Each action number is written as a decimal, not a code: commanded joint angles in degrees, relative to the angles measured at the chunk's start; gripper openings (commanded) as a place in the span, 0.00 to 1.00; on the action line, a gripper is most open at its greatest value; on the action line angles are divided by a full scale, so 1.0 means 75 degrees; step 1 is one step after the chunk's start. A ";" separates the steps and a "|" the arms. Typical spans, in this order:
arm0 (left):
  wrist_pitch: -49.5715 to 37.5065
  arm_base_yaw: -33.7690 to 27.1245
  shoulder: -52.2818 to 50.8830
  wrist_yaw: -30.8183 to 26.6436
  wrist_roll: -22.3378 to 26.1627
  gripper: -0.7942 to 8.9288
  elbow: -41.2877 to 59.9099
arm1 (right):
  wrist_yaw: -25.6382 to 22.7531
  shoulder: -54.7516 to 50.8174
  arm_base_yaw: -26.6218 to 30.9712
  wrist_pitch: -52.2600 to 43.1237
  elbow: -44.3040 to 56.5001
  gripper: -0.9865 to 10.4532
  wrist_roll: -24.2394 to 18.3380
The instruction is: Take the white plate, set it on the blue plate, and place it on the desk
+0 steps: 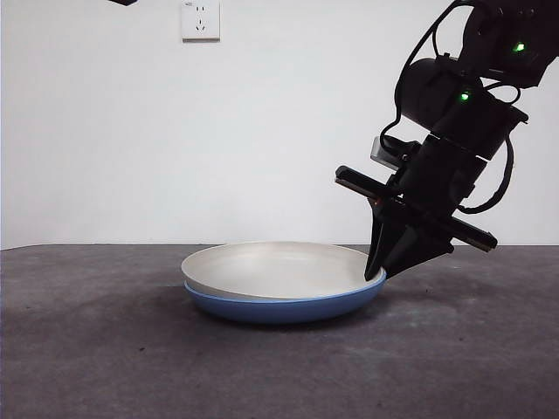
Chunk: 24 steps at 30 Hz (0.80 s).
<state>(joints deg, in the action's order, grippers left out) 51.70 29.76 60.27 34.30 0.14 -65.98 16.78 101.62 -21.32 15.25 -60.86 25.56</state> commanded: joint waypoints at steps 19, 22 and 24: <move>-0.0009 0.0041 0.0047 0.0032 0.0090 0.40 -0.0087 | -0.0076 -0.1789 -0.0041 0.0638 -0.0143 0.33 -0.0676; -0.0009 0.0041 0.0047 0.0032 0.0090 0.40 -0.0087 | -0.0038 -0.2562 -0.0061 0.1166 -0.0143 0.33 -0.1090; -0.0009 0.0041 0.0047 0.0032 0.0090 0.40 -0.0087 | -0.0029 -0.3075 -0.0099 0.1562 -0.0143 0.33 -0.1361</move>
<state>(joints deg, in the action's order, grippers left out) 52.07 29.76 60.27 34.30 0.14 -65.98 16.47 79.26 -21.52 26.44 -60.88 18.50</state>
